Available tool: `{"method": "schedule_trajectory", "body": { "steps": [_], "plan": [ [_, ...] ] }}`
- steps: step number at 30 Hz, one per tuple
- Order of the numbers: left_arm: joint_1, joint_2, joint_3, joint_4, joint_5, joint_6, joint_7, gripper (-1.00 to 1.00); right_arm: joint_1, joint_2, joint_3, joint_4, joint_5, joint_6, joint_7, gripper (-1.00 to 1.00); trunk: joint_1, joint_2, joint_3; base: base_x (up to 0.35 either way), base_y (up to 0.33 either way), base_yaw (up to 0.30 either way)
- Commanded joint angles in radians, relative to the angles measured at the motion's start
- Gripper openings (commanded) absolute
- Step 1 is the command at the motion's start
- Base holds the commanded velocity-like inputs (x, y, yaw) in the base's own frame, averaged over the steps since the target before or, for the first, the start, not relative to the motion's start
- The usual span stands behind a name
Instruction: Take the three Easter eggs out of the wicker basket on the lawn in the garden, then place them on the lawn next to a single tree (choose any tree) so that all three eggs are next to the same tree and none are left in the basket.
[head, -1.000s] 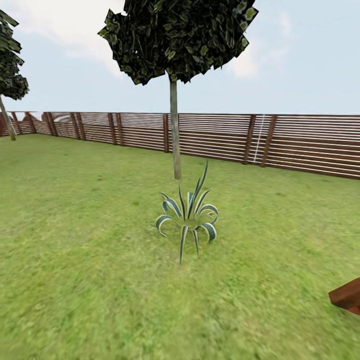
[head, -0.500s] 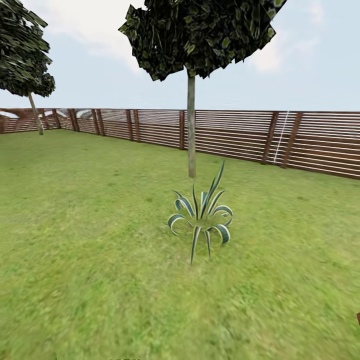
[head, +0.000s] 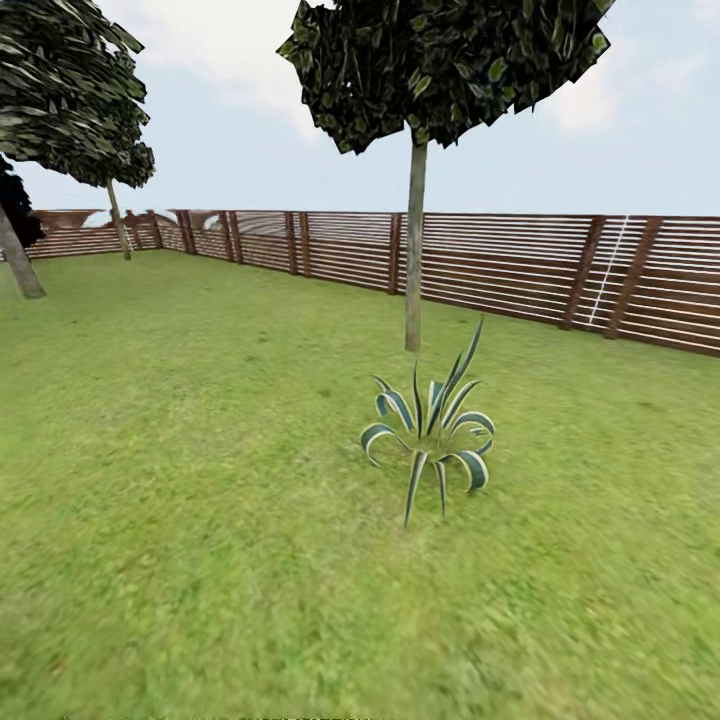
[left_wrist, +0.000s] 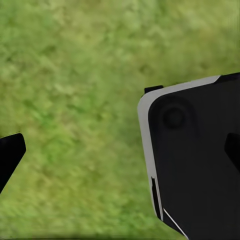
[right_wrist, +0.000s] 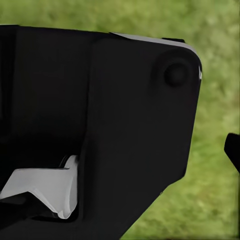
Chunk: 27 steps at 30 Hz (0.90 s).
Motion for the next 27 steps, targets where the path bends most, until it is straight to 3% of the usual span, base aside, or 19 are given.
{"method": "schedule_trajectory", "body": {
  "steps": [1,8,20,27],
  "plan": [
    [-0.001,0.000,-0.005,0.001,0.000,-0.003,0.001,1.00,0.000,0.000,0.006,-0.001,-0.001,-0.001,-0.001,1.00,0.000,-0.001,-0.003,0.001,-0.001,0.211],
    [-0.001,0.000,-0.005,0.002,-0.001,-0.003,0.001,1.00,0.000,0.000,0.006,-0.001,-0.001,-0.001,-0.001,1.00,0.000,-0.001,-0.011,0.054,0.000,0.211],
    [-0.001,0.000,-0.005,0.002,-0.001,-0.003,0.002,1.00,0.000,0.000,0.006,-0.001,0.000,-0.001,-0.001,1.00,0.000,-0.001,-0.026,0.263,0.000,0.207],
    [-0.001,0.000,-0.005,0.001,-0.001,-0.003,0.002,1.00,0.000,0.000,0.007,-0.001,0.004,-0.001,0.001,1.00,0.000,-0.001,-0.029,0.127,-0.064,0.072]
  ]
}}
